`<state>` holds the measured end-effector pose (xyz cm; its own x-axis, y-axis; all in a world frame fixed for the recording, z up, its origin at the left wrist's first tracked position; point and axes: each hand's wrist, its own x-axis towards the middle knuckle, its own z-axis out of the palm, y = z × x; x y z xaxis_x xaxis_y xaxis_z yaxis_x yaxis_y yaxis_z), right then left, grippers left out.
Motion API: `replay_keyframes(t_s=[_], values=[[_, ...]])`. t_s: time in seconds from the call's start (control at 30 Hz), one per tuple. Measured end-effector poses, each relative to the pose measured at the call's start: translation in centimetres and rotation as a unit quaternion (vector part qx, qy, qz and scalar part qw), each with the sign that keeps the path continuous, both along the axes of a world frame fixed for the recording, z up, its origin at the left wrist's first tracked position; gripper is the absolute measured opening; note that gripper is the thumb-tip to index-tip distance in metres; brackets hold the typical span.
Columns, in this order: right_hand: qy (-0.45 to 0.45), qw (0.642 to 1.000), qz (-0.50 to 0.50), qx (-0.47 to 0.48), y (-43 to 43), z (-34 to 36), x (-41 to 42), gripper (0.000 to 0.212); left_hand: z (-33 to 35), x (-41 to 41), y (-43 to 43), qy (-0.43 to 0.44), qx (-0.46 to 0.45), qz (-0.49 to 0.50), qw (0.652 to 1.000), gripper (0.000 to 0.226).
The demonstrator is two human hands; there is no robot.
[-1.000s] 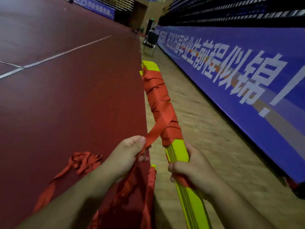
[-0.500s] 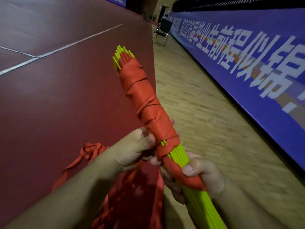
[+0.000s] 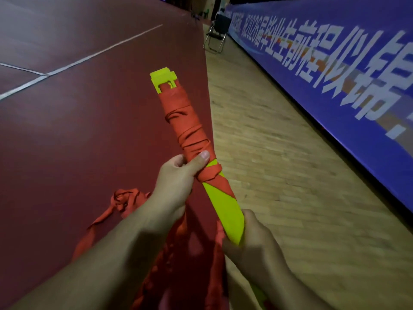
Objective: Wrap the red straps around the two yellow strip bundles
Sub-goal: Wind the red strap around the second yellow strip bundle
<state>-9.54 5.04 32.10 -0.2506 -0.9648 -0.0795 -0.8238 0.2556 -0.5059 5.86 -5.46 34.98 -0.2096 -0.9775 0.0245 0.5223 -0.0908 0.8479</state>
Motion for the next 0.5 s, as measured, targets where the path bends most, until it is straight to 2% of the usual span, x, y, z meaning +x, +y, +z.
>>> replay_keyframes(t_s=[0.03, 0.1, 0.23, 0.27, 0.33, 0.4, 0.5], values=[[-0.032, 0.999, -0.022, -0.023, 0.2, -0.3, -0.1, 0.050, -0.4, -0.2, 0.0, -0.014, -0.009, 0.004, 1.000, 0.019], [-0.071, 0.995, -0.059, -0.045, 0.3, -0.6, -0.8, 0.042, -0.5, -0.6, 0.1, -0.046, -0.023, 0.003, 0.999, 0.026], [-0.156, 0.985, -0.043, -0.065, 0.6, -0.5, -2.2, 0.030, -1.8, -1.2, -0.3, -0.029, -0.022, -0.053, 0.998, 0.031], [-0.178, 0.982, -0.018, -0.062, 0.8, -0.4, -2.4, 0.027, -2.1, -1.4, -0.4, -0.023, -0.023, -0.069, 0.997, 0.037], [-0.230, 0.972, 0.029, -0.025, 1.1, -0.9, -3.1, 0.032, -2.9, -1.6, -0.3, -0.026, -0.026, -0.111, 0.993, 0.064], [-0.340, 0.938, 0.062, 0.036, 1.1, -1.8, -3.7, 0.042, -3.4, -1.8, -0.1, -0.033, -0.041, -0.146, 0.988, 0.061], [-0.513, 0.847, 0.085, 0.114, 1.0, -3.0, -4.6, 0.054, -4.5, -1.7, -0.5, -0.011, -0.033, -0.194, 0.980, 0.072]])
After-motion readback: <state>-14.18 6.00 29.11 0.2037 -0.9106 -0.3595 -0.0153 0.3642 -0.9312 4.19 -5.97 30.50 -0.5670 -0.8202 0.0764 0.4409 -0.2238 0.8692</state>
